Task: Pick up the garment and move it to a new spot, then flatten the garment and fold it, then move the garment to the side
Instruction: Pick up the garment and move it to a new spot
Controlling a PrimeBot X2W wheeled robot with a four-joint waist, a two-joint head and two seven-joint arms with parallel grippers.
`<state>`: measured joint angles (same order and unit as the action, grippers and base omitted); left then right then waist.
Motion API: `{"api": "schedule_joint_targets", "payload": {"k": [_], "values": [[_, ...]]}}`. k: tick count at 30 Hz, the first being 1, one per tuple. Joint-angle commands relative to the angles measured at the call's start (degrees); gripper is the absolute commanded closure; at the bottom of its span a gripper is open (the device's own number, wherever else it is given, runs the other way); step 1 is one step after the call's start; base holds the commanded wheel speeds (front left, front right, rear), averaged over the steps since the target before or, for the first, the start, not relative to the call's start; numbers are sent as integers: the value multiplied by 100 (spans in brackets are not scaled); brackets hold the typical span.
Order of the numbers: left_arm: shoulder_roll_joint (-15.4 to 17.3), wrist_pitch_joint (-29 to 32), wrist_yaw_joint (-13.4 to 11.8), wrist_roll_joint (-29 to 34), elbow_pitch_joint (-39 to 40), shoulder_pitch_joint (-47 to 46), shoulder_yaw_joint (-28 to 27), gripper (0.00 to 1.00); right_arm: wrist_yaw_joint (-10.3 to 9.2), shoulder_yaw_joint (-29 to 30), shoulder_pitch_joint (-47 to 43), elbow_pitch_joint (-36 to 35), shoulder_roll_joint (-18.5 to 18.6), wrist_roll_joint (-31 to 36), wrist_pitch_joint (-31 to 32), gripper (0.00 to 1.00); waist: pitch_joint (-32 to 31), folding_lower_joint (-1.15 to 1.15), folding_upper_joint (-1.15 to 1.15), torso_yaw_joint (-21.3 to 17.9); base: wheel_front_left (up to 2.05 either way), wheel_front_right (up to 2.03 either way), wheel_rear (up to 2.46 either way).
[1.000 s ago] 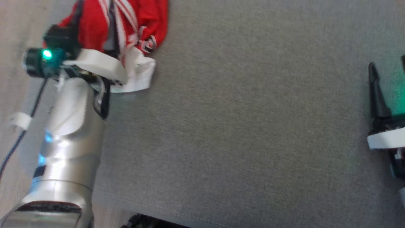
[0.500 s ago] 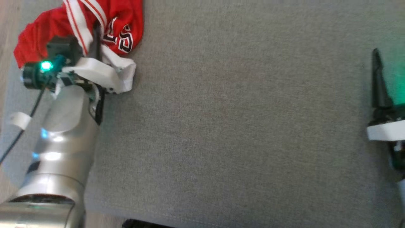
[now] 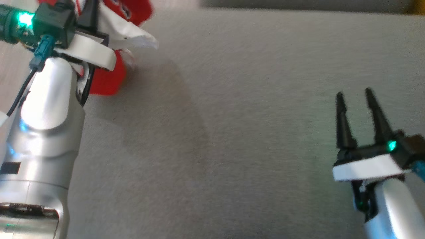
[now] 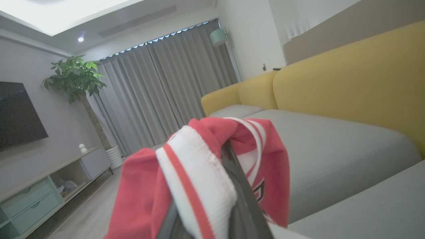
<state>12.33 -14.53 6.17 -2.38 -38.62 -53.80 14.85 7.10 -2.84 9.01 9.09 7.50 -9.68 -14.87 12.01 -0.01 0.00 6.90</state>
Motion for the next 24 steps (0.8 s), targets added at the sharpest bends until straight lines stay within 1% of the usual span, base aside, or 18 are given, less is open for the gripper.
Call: {"api": "schedule_joint_targets", "payload": {"k": [1, 6, 9, 13, 16, 19, 20, 24], "values": [[263, -38, 37, 1, 288, -279, -92, 100, 39, -121, 19, -229, -36, -25, -13, 0, -679, 1, 0, -722, 0, 0, 0], [222, 182, 101, -138, 828, -369, 219, 100, 39, -111, -186, -417, -239, -3, -13, 0, -1007, 1, 0, -1382, 0, 0, 0], [174, 376, 116, -258, 1078, -375, 410, 100, 39, -101, -277, -479, -302, 5, -13, 0, -1073, 1, 0, -1729, 0, 0, 0], [179, 580, 124, -419, 1224, -238, 582, 100, 39, -171, -341, -503, -361, -3, -13, 0, -1041, 1, 0, -2215, 0, 0, 0], [150, 614, 127, -472, 1188, -15, 814, 100, 39, -213, -361, -521, -395, -40, -13, 0, -877, 1, 0, -2496, 0, 0, 0], [91, 516, 129, -500, 980, 327, 1125, 100, 39, -285, -348, -525, -423, -84, -13, 0, -602, 1, 0, -2737, 0, 0, 0], [91, 516, 129, -500, 980, 327, 1125, 100, 39, -285, -348, -525, -423, -84, -13, 0, -602, 1, 0, -2737, 0, 0, 0], [-58, 280, 130, -482, 442, 805, 1516, 100, 39, -448, -215, -472, -448, -158, -13, 0, -166, 1, 0, -2952, 0, 0, 0]]}}
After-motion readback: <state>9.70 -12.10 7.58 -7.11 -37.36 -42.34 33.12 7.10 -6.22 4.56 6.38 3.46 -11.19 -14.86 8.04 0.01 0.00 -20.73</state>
